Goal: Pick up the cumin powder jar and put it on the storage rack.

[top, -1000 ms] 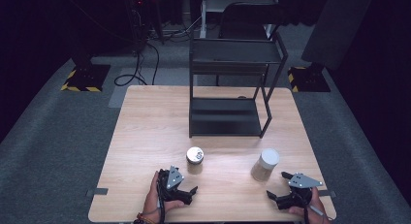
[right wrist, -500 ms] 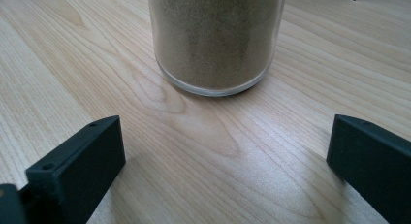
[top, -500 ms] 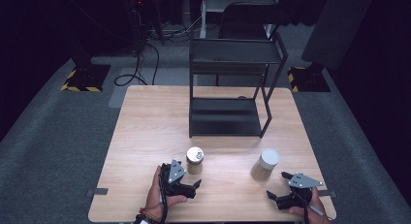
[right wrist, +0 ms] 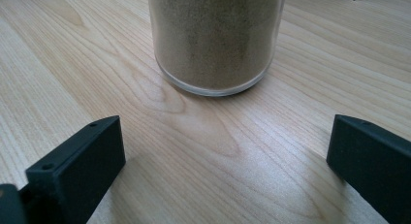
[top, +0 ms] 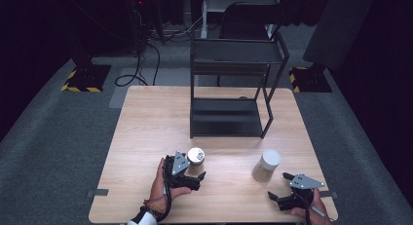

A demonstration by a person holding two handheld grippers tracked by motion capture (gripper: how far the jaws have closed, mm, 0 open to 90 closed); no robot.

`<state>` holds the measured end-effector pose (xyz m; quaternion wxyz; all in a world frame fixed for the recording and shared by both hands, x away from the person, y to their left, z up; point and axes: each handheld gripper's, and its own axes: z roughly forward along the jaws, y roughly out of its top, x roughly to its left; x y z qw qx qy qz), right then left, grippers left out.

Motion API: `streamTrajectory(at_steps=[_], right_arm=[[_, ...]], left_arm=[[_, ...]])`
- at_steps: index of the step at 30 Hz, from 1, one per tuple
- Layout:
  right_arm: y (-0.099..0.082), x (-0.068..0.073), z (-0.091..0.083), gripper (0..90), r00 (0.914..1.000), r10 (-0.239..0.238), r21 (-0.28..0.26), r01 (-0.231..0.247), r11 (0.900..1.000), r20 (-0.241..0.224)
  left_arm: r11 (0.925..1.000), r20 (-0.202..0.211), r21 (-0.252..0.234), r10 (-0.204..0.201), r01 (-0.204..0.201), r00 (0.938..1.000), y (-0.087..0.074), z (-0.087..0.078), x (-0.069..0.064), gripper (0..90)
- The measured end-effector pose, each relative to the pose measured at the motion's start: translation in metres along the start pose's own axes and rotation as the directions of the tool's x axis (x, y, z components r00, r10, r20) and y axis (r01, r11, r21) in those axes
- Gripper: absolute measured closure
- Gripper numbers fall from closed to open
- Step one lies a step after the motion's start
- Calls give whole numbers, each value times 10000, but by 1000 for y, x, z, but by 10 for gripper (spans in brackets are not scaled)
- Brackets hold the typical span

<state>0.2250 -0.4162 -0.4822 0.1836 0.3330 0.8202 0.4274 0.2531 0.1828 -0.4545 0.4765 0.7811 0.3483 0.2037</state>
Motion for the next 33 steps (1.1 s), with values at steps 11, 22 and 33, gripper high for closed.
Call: streamTrajectory(at_steps=[11, 22, 33], right_arm=[[0, 0, 0, 1, 10000, 1, 1, -1, 10000, 1], [0, 0, 0, 1, 10000, 3, 3, -3, 10000, 21], [0, 1, 0, 1, 10000, 38, 0, -38, 10000, 64]], left_arm=[[9997, -40, -245, 44, -45, 10000, 7, 7, 7, 22], [9979, 611, -638, -50, 90, 9981, 4, 12, 23, 212], [9975, 848, -696, 169, -110, 9963, 5, 16, 27, 317]])
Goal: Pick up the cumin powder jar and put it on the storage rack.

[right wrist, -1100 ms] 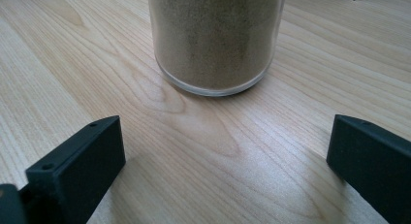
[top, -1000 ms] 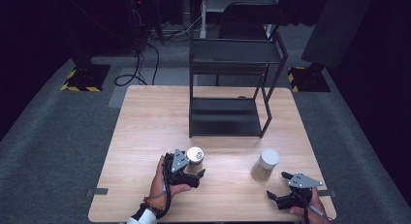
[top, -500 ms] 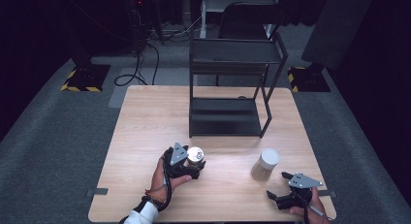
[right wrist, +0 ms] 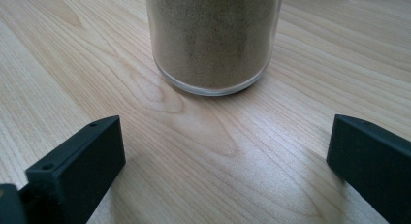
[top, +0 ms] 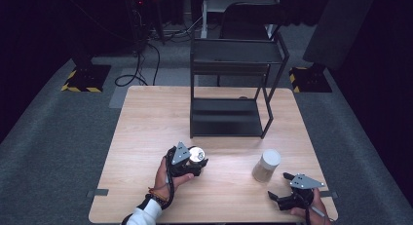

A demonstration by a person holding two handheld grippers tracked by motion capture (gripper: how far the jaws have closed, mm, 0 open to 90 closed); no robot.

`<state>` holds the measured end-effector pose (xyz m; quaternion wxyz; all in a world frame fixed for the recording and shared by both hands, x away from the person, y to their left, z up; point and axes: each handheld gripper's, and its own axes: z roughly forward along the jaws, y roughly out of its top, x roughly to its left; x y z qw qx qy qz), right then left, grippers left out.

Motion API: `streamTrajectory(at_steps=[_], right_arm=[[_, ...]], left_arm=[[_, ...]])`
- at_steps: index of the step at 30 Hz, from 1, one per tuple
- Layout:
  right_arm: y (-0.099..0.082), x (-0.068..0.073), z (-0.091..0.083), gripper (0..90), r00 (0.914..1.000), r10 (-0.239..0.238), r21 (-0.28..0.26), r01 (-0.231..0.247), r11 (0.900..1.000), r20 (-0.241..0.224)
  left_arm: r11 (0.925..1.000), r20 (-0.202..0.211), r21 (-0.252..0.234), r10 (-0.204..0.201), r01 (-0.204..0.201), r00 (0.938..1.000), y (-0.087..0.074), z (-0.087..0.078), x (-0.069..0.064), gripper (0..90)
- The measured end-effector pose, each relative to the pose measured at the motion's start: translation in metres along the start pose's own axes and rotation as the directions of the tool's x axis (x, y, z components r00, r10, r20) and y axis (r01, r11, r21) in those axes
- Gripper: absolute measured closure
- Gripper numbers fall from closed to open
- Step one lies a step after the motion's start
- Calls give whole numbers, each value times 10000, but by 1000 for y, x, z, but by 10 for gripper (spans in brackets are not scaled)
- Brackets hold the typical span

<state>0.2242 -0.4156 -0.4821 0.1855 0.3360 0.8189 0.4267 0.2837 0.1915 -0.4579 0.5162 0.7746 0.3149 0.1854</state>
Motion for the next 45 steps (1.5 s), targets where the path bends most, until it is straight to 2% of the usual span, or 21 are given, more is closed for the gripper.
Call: streamTrajectory(at_steps=[3, 9, 16, 18, 20, 21, 24, 26, 27, 30, 35, 36, 38, 39, 40, 41, 45], right_arm=[[0, 0, 0, 1, 10000, -1, 1, 1, 10000, 0], [0, 0, 0, 1, 10000, 11, 0, -11, 10000, 20], [0, 0, 0, 1, 10000, 19, -2, -19, 10000, 32], [0, 0, 0, 1, 10000, 19, -3, -19, 10000, 32], [0, 0, 0, 1, 10000, 18, -3, -18, 10000, 31], [0, 0, 0, 1, 10000, 18, -3, -18, 10000, 31], [0, 0, 0, 1, 10000, 18, -3, -18, 10000, 32], [0, 0, 0, 1, 10000, 17, -5, -17, 10000, 33], [0, 0, 0, 1, 10000, 17, -5, -17, 10000, 33], [0, 1, 0, 1, 10000, 24, -5, -24, 10000, 45], [0, 1, 0, 1, 10000, 37, -12, -37, 10000, 84], [0, 1, 0, 1, 10000, 37, -12, -37, 10000, 84], [0, 2, 0, 1, 9999, 63, -13, -62, 10000, 121], [0, 2, 0, 1, 9999, 63, -13, -62, 10000, 121], [0, 2, 0, 1, 9998, 87, -14, -87, 10000, 156], [0, 2, 0, 1, 9998, 87, -14, -87, 10000, 156], [0, 2, 0, 1, 9998, 83, -9, -83, 10000, 167]], left_arm=[[10000, -50, -30, -21, 21, 10000, 0, 0, -1, 319], [9994, -284, 28, -336, 337, 9990, 4, 2, -5, 320], [9985, -288, 57, -545, 547, 9981, 20, 2, -5, 320], [9988, -355, 107, -471, 476, 9983, 26, 2, -7, 321], [9987, -411, 205, -465, 474, 9981, 39, 2, -7, 321], [9987, -411, 205, -465, 474, 9981, 39, 2, -7, 320], [9988, -507, 234, -421, 433, 9978, 52, 1, -7, 321], [9986, -609, 186, -484, 496, 9970, 69, 0, -5, 321], [9986, -609, 186, -484, 496, 9970, 69, 0, -5, 321], [9992, -670, 138, -357, 367, 9971, 83, 1, -5, 321], [9994, -713, 183, -285, 299, 9970, 117, 3, -2, 321], [9994, -713, 183, -285, 299, 9970, 117, 3, -2, 321], [9994, -686, 184, -287, 300, 9972, 134, 4, 1, 321], [9994, -686, 184, -287, 300, 9972, 134, 4, 1, 321], [9996, -636, 88, -269, 275, 9976, 144, 4, 3, 321], [9996, -636, 88, -269, 275, 9976, 144, 4, 3, 321], [9995, -481, -185, -252, 244, 9985, 165, 3, 6, 321]])
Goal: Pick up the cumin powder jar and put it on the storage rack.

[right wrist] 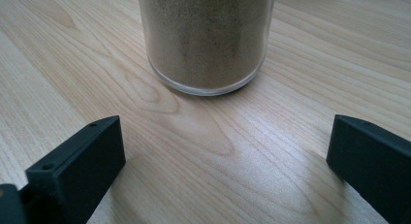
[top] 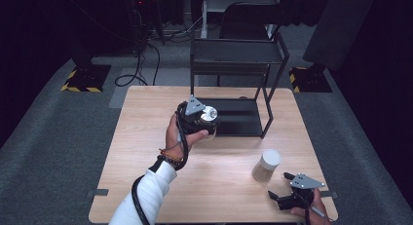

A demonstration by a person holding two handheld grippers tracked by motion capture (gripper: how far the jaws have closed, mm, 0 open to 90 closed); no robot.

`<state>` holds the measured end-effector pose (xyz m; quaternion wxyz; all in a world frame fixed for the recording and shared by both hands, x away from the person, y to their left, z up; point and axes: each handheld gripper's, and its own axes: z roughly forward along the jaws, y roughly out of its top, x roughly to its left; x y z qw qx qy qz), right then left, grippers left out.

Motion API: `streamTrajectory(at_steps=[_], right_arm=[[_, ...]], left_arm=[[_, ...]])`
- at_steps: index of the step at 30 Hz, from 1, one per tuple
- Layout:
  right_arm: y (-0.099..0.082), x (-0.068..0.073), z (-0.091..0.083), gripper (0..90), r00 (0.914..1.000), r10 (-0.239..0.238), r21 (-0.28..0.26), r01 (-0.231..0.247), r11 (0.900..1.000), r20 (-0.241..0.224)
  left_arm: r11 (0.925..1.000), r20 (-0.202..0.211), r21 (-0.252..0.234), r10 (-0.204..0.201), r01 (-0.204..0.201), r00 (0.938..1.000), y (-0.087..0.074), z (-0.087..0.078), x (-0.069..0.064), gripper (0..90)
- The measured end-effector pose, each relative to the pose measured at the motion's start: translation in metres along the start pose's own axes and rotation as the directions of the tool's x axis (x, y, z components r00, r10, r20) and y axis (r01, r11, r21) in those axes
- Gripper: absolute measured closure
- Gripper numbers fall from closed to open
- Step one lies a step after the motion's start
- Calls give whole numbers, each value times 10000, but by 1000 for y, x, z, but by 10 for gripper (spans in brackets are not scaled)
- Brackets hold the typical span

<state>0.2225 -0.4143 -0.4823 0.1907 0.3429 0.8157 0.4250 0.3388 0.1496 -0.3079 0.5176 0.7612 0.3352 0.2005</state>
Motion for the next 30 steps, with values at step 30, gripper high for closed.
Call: streamTrajectory(at_steps=[30], right_arm=[[0, 1, 0, 1, 9999, 90, -4, -90, 10000, 90]], left_arm=[[9977, -35, -612, 296, -298, 9996, 111, 2, 16, 322]])
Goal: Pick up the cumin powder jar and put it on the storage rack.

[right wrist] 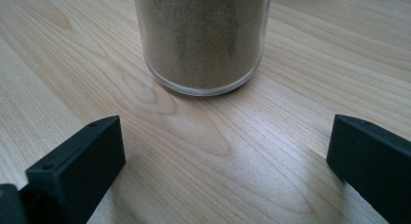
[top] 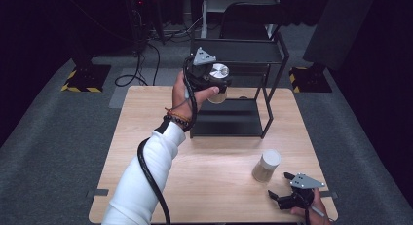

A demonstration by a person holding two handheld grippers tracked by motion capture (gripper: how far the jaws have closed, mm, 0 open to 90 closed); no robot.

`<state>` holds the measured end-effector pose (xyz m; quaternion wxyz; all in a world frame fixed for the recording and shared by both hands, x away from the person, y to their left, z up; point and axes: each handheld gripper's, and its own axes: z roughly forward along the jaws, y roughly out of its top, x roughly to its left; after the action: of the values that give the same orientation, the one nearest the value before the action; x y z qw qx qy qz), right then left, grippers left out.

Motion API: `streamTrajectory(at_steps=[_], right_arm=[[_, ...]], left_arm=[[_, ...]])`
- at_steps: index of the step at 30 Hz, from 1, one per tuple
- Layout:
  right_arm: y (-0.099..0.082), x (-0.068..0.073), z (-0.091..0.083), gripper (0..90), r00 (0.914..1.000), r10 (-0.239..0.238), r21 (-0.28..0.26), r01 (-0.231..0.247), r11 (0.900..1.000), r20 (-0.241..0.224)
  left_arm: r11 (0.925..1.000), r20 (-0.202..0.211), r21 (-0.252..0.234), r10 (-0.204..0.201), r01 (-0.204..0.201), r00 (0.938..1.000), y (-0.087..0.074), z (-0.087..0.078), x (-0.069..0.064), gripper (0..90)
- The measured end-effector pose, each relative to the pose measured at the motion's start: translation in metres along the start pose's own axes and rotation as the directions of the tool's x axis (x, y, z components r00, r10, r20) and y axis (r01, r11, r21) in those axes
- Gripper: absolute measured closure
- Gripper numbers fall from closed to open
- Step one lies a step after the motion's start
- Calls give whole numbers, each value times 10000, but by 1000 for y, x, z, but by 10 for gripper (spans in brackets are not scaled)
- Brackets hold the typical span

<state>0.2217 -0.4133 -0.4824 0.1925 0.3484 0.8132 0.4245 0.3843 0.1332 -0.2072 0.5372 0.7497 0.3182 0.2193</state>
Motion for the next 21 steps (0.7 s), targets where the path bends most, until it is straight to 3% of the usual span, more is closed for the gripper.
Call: streamTrajectory(at_steps=[14, 21], right_arm=[[0, 0, 0, 1, 10000, 21, 5, -22, 10000, 44], [0, 0, 0, 1, 10000, 24, 9, -24, 10000, 39]], left_arm=[[9991, 47, -29, 416, -416, 9991, 41, 5, 8, 322], [9985, 36, 32, 539, -539, 9985, 58, 16, 13, 322]])
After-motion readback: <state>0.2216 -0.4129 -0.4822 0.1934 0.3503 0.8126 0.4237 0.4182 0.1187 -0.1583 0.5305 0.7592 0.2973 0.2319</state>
